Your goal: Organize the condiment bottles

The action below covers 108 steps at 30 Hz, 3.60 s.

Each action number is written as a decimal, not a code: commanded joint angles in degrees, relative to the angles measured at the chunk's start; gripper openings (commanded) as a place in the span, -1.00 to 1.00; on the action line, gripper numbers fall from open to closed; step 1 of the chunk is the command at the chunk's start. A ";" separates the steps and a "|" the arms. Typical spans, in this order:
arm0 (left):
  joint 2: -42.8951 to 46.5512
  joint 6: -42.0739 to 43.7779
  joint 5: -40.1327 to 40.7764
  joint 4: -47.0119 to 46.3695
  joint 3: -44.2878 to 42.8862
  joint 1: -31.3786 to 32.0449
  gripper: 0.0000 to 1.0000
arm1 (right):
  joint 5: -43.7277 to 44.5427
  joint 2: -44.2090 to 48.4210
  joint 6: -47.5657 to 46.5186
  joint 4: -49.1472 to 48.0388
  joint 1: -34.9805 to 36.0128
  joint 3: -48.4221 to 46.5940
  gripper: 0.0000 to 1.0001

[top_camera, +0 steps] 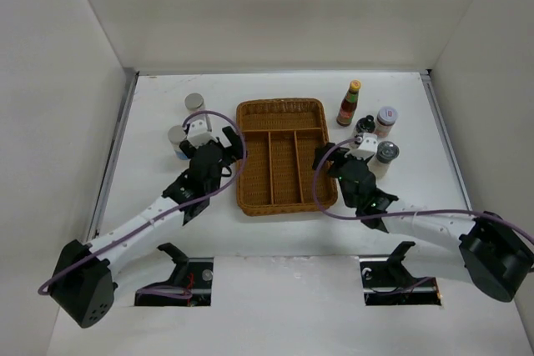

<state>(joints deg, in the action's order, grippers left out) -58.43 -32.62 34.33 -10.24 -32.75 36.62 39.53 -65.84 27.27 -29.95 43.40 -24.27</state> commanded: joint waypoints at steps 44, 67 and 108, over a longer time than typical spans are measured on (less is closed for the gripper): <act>-18.29 6.25 8.65 4.35 -12.86 -23.57 0.45 | -13.95 -5.61 0.42 -6.61 2.70 -2.36 0.87; -15.98 14.96 9.63 -14.54 -26.29 -3.18 -0.25 | -14.48 -1.31 1.91 -7.93 0.42 0.28 0.86; -24.39 13.90 3.64 -19.54 -24.67 -0.55 0.95 | -11.50 7.83 1.30 3.57 -1.34 -3.76 -0.46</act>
<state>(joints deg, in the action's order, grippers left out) -92.09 -18.44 36.99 -23.14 -61.45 34.87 26.02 -60.36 28.40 -29.78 41.45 -23.88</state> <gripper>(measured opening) 0.971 0.301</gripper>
